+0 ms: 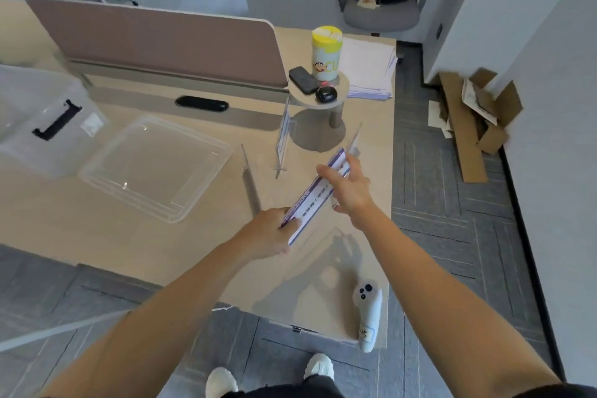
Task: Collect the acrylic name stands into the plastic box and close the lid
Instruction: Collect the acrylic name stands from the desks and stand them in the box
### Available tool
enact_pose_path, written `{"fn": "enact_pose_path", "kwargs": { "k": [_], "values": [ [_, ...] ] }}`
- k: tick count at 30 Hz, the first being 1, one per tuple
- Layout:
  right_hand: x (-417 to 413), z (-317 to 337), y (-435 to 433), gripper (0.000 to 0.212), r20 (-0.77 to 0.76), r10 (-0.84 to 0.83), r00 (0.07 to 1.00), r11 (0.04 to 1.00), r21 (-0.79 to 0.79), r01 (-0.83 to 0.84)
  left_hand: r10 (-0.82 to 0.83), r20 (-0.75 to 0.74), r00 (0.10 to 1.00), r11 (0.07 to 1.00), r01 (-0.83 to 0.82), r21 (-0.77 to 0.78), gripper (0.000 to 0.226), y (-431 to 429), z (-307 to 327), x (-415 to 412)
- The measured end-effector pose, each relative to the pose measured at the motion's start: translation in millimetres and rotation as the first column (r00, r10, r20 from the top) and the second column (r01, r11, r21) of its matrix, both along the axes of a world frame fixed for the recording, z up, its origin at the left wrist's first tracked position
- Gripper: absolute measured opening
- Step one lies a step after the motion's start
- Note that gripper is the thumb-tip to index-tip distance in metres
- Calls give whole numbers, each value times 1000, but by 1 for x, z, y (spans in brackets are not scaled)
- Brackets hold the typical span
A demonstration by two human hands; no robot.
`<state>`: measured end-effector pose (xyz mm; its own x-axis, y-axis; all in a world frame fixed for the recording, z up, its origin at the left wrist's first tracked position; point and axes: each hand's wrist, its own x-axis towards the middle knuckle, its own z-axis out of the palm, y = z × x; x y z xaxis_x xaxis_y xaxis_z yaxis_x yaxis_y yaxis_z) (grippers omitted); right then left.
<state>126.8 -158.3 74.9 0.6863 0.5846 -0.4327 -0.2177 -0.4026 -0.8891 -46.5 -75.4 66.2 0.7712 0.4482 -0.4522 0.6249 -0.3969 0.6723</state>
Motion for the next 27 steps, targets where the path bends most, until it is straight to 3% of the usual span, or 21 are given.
{"fn": "enact_pose_path", "kwargs": {
  "k": [2, 6, 10, 14, 18, 21, 24, 27],
  "values": [
    [-13, 11, 22, 94, 103, 63, 993, 998, 6, -64, 0, 7, 1000, 999, 0, 47, 35, 13, 15, -19],
    [-57, 42, 68, 83, 308, 221, 926, 973, -1, -232, 87, 5, 996, 995, -87, 44, 69, 57, 41, -81],
    [-116, 75, 118, 73, 377, 334, 864, 928, 30, -372, 181, 77, 980, 978, -171, -118, 89, 104, 57, -158],
    [-187, 109, 167, 68, 397, 409, 822, 874, 90, -478, 230, 199, 953, 946, -171, -276, 94, 141, 64, -233],
    [-249, 131, 213, 44, 351, 436, 829, 848, 149, -509, 460, 352, 815, 834, -260, -486, 118, 174, 62, -293],
    [-285, 135, 246, 41, 310, 437, 844, 845, 181, -504, 488, 453, 746, 838, -254, -484, 108, 199, 59, -326],
    [-313, 135, 281, 58, 248, 450, 858, 838, 213, -502, 447, 478, 756, 874, -255, -414, 85, 227, 57, -352],
    [-335, 133, 324, 64, 227, 481, 847, 819, 228, -526, 476, 486, 732, 854, -255, -453, 76, 260, 59, -373]
  ]
}}
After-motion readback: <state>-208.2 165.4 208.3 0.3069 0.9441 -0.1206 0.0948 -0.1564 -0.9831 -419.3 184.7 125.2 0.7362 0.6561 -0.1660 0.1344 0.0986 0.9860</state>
